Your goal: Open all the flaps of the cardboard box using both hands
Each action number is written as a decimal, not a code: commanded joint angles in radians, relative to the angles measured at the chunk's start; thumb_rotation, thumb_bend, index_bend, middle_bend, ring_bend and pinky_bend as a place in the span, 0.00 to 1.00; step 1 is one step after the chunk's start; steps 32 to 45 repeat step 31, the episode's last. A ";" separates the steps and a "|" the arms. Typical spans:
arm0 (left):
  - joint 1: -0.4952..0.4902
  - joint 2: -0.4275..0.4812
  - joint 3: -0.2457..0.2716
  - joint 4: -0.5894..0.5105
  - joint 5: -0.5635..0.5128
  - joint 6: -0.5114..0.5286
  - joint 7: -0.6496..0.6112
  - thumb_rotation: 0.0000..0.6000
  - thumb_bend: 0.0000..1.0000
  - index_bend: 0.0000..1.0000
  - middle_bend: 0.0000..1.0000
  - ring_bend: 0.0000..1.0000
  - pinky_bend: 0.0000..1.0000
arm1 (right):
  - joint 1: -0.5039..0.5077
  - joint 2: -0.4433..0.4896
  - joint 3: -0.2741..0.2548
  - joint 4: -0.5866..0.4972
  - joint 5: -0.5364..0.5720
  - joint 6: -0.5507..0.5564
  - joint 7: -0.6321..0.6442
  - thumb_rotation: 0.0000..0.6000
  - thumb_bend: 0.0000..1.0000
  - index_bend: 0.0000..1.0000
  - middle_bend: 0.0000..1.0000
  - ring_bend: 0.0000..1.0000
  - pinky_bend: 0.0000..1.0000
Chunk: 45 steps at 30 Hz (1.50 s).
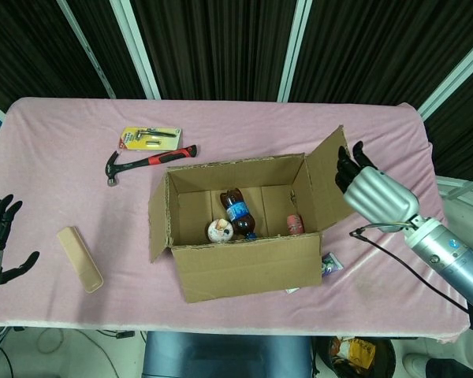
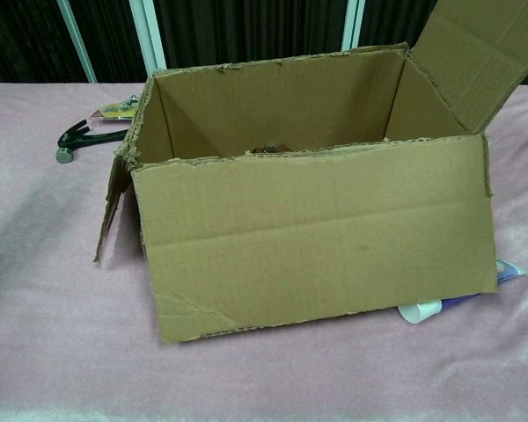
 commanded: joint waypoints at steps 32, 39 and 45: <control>-0.004 0.032 0.022 -0.050 -0.034 -0.072 0.080 1.00 0.11 0.00 0.00 0.00 0.00 | -0.637 -0.551 -0.138 0.131 0.129 0.706 0.574 1.00 0.29 0.00 0.01 0.01 0.23; -0.004 0.032 0.022 -0.050 -0.034 -0.072 0.080 1.00 0.11 0.00 0.00 0.00 0.00 | -0.637 -0.551 -0.138 0.131 0.129 0.706 0.574 1.00 0.29 0.00 0.01 0.01 0.23; -0.004 0.032 0.022 -0.050 -0.034 -0.072 0.080 1.00 0.11 0.00 0.00 0.00 0.00 | -0.637 -0.551 -0.138 0.131 0.129 0.706 0.574 1.00 0.29 0.00 0.01 0.01 0.23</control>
